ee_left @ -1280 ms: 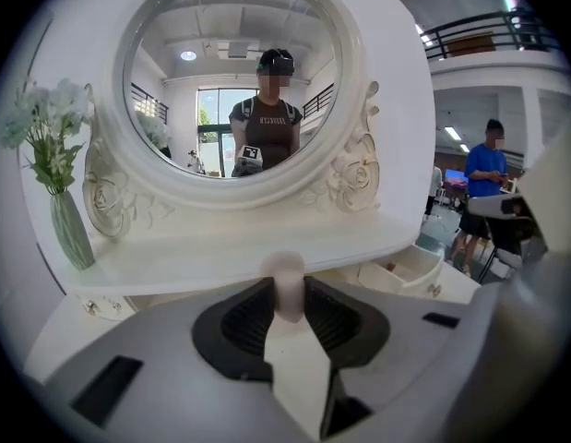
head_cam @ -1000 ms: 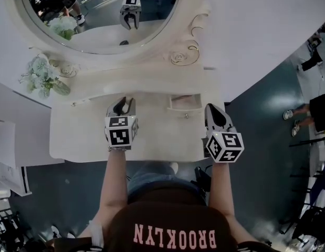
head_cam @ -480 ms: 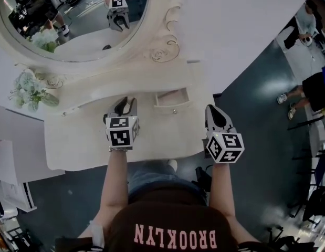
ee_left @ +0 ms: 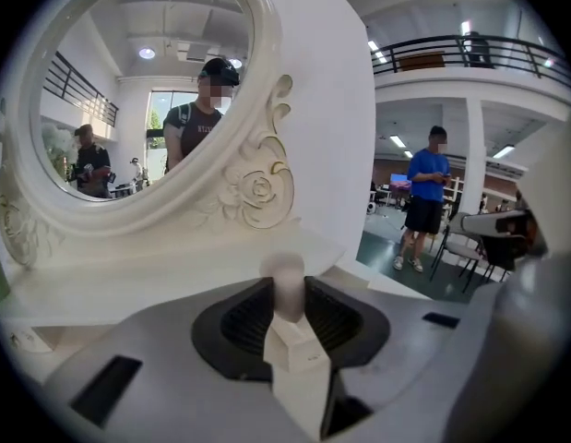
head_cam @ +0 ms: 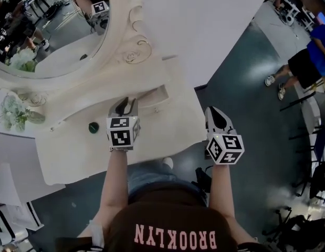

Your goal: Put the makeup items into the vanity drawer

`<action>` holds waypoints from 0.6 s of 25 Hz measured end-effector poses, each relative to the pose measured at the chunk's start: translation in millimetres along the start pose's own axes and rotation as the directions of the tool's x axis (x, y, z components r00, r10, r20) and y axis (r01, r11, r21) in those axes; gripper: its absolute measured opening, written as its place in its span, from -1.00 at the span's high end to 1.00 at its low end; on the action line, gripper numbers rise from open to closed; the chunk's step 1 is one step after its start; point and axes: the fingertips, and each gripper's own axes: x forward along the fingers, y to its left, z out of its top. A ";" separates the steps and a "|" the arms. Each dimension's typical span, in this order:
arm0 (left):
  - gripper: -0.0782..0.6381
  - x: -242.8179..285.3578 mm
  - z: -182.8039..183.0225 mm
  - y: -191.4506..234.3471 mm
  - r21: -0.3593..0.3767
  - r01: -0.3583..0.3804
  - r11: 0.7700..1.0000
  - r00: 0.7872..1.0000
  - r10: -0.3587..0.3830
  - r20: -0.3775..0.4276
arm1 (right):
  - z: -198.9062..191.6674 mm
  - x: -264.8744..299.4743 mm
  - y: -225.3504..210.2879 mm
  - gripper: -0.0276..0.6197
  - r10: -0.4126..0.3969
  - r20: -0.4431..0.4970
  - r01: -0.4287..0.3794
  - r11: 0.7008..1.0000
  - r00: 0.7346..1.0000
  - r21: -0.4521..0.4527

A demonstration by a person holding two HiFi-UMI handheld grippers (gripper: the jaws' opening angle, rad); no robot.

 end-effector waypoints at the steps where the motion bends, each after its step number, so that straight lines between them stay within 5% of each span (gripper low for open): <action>1: 0.50 3.3 0.3 -5.8 0.004 0.009 1.000 1.000 -0.009 -0.004 | -1.1 -3.1 -5.4 0.92 -0.010 -0.002 0.010 1.000 1.000 0.003; 7: 0.49 23.7 -3.6 -38.5 0.034 0.085 0.996 0.996 -0.084 -0.029 | -10.6 -17.9 -32.0 0.92 -0.069 -0.022 0.070 0.997 0.997 0.020; 15: 0.45 43.6 -19.5 -42.4 0.051 0.077 0.996 0.993 -0.073 -0.089 | -26.5 -23.9 -47.7 0.92 -0.103 -0.069 0.106 0.994 0.992 0.030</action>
